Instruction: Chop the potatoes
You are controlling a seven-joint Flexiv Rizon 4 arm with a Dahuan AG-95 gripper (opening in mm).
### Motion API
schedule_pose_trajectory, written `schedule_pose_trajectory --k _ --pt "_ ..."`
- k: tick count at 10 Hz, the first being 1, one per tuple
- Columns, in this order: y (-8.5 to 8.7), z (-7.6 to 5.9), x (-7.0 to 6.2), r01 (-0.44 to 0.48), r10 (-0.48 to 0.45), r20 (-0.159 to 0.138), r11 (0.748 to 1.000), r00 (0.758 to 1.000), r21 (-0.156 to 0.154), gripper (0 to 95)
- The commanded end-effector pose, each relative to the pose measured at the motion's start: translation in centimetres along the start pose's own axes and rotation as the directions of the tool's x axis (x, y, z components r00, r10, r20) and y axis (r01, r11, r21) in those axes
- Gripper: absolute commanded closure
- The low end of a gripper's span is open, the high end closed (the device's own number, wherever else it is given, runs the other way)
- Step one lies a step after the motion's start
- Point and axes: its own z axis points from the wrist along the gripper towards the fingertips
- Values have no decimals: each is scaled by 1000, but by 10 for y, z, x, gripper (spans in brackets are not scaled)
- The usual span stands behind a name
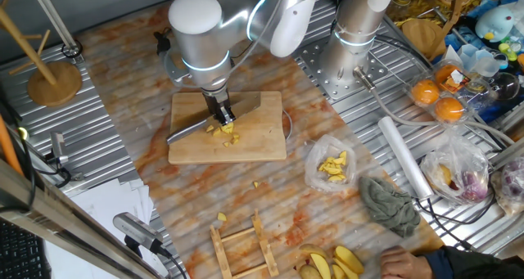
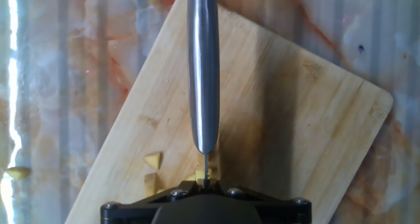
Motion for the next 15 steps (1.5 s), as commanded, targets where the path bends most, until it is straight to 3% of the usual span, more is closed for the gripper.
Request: schedule_pose_trajectory --k 1,6,13,15 --pt "0 0 0 -2 2 0 1000 1000 -1 950" --pt "2 4 -3 -8 8 -1 1000 1000 -2 950" --pt "5 19 -5 -6 6 9 1000 1000 8 950" --pt "14 0 0 -22 22 10 1000 1000 -16 950"
